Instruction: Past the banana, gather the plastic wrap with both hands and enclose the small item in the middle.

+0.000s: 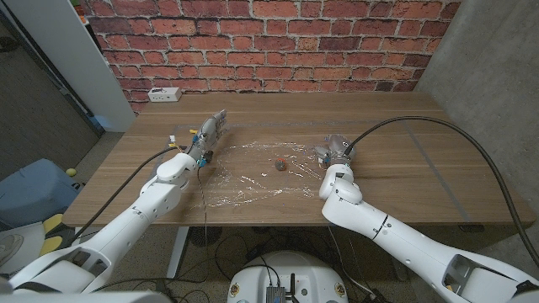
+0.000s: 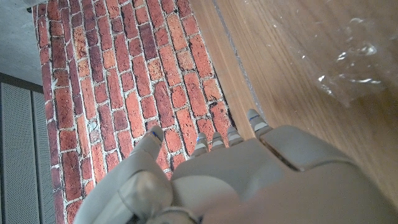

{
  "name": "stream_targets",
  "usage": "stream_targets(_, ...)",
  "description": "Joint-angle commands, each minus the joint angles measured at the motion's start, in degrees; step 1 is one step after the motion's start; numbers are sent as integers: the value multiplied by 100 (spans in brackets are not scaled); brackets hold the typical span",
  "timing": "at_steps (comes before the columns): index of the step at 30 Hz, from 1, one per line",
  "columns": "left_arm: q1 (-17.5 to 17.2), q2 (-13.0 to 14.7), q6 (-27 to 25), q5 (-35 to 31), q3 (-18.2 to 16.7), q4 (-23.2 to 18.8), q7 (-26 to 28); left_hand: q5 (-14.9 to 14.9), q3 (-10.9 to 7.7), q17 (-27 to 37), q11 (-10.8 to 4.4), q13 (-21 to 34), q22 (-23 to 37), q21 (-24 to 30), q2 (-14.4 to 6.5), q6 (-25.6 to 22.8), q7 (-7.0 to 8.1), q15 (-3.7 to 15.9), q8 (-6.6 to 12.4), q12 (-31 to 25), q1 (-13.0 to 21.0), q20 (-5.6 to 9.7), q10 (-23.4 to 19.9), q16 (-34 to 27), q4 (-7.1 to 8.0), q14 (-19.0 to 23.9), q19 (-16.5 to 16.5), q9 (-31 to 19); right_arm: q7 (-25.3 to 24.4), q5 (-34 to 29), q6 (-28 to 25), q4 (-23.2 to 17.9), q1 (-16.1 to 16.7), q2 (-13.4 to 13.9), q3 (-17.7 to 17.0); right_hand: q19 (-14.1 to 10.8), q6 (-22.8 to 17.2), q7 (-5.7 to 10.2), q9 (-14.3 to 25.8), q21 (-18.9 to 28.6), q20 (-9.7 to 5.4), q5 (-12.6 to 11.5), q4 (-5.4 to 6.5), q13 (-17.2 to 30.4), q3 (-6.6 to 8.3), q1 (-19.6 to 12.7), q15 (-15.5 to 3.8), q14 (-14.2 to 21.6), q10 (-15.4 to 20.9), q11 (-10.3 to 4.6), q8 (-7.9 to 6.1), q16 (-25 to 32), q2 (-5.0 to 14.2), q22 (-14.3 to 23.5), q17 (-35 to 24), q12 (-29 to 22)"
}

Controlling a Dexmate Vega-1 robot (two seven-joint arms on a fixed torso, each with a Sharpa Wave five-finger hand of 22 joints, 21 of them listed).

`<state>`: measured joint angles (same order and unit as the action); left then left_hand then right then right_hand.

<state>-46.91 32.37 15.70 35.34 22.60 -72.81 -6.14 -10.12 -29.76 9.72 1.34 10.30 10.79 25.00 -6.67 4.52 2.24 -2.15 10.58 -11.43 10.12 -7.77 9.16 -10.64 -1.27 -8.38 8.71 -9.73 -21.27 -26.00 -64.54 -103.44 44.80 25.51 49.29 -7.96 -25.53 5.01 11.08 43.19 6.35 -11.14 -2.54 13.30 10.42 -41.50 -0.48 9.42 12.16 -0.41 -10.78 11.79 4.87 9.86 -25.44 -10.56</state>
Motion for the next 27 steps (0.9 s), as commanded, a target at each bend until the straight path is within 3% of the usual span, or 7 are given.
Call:
stream_targets(1, -8, 18, -76, -51, 11, -113, 123, -20, -28, 15, -8, 25, 19, -9, -3, 16, 40, 37, -18, 1, -56, -16, 30, 24, -38, -1, -6, -31, 114, 659, -189, 437, -578, 109, 400, 19, 90, 8, 32, -28, -36, -29, -77, 4, 28, -83, -4, -63, -75, -4, 39, -21, 32, 11, 16, 4)
stream_targets(9, -81, 59, -103, -57, -25, -213, 226, -20, -27, 15, -13, 25, 19, -18, -1, 15, 37, 34, -18, 1, -60, -17, 30, 25, -42, -4, -6, -31, 107, 920, -193, 727, -854, 137, 683, 21, -237, -17, 35, -94, -33, -26, -160, -6, 42, -143, 13, -78, -6, -13, -109, 15, 47, 12, 58, -76)
stream_targets(12, -89, 67, -112, -52, -31, -225, 232, -20, -27, 15, -10, 25, 19, -20, -1, 13, 37, 37, -17, 0, -60, -14, 29, 24, -43, -2, -8, -31, -235, 860, 60, 829, -790, 120, 704, -310, -999, -69, 44, -125, -111, -108, -578, -38, 260, -732, -151, 197, 410, -111, -320, 145, 124, 13, 213, -236)
stream_targets(15, -90, 72, -120, -62, -31, -230, 249, -20, -27, 15, -16, 25, 19, -23, -1, 15, 35, 43, -18, 0, -62, -16, 29, 25, -44, -5, -9, -31, -751, 750, 526, 916, -613, 108, 623, -646, -1883, -83, 81, -137, -220, -114, -726, -58, 393, -1195, -433, 698, 942, -274, -597, 360, 128, 17, 320, -355)
stream_targets(19, -83, 75, -122, -64, -29, -221, 241, -20, -27, 15, -16, 25, 19, -26, -1, 16, 36, 35, -18, 1, -63, -17, 32, 26, -46, -8, -11, -31, -1456, 624, 1351, 1039, -339, 121, 433, -1047, -3084, -211, 203, -97, -419, -112, -715, -56, 599, -1765, -780, 1354, 1728, -375, -1186, 670, 230, 27, 347, -505)
stream_targets(24, -100, 137, -145, -232, 6, -273, 385, -20, -28, 14, -27, 25, 20, -31, -1, 16, 41, 36, -18, -5, -63, -12, 19, 24, -49, -3, -10, -31, -1906, 635, 2107, 1093, -102, 131, 144, -1259, -3322, -351, 231, -43, -491, -60, -664, -52, 657, -1817, -915, 1776, 2157, -363, -1361, 834, 257, 30, 350, -599)
stream_targets(27, -117, 237, -195, -403, 44, -355, 490, -18, -51, 8, -297, 24, 19, -55, -22, -134, 83, 33, 30, -71, -32, -14, -182, 24, -87, 7, -21, -30, -1979, 700, 2339, 1023, -2, 138, -41, -1334, -3446, -517, 257, -27, -494, -36, -673, -53, 713, -1854, -915, 1879, 2295, -342, -1459, 825, 239, 31, 394, -613)
